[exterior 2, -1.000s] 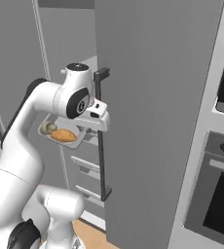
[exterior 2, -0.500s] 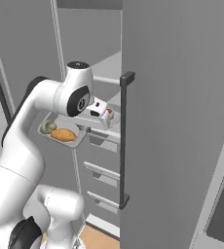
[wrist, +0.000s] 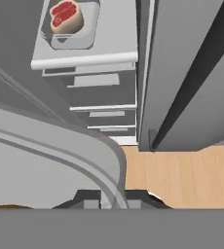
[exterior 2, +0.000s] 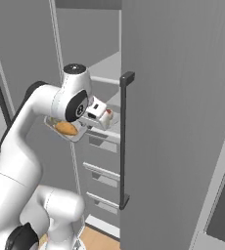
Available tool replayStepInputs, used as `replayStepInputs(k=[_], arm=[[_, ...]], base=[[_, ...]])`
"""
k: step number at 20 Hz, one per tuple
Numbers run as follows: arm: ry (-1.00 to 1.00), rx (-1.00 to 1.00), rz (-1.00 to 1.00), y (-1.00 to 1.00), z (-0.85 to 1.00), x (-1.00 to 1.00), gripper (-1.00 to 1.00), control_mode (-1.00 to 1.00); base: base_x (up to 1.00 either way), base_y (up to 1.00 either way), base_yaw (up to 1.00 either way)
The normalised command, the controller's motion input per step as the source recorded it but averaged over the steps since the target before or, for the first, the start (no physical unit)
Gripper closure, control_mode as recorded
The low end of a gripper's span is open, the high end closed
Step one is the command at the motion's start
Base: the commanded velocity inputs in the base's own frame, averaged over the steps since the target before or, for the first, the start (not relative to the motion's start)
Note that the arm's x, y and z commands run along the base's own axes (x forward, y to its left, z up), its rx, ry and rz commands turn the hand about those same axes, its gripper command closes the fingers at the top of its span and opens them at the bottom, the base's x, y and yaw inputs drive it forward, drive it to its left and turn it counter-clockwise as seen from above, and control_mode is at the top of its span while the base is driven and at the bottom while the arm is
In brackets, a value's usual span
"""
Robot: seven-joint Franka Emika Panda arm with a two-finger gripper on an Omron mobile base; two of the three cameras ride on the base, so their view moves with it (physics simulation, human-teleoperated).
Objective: Take the meat container that has the steak and place it on the second highest rack of the freezer. Then take the vegetable container that has the mushroom and potato and place it on the highest rack of the freezer.
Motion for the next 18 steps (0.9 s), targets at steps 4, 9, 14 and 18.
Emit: replayStepInputs(k=[4,9,14,18], arm=[[-0.24,0.01,-0.30,0.02,0.33,0.63,1.00,-1.00],[-0.26,0.13,-0.27,0.00,0.68,0.10,1.00,-1.00],[-0.18,0.26,-0.36,0.09,0.19,0.36,1.00,-1.00],[-0.20,0.22,-0.41,0.16,0.11,0.37,1.00,-1.00]], base=[[0.00,0.00,0.00],[0.00,0.00,0.00],[0.00,0.00,0.00],[0.00,0.00,0.00]])
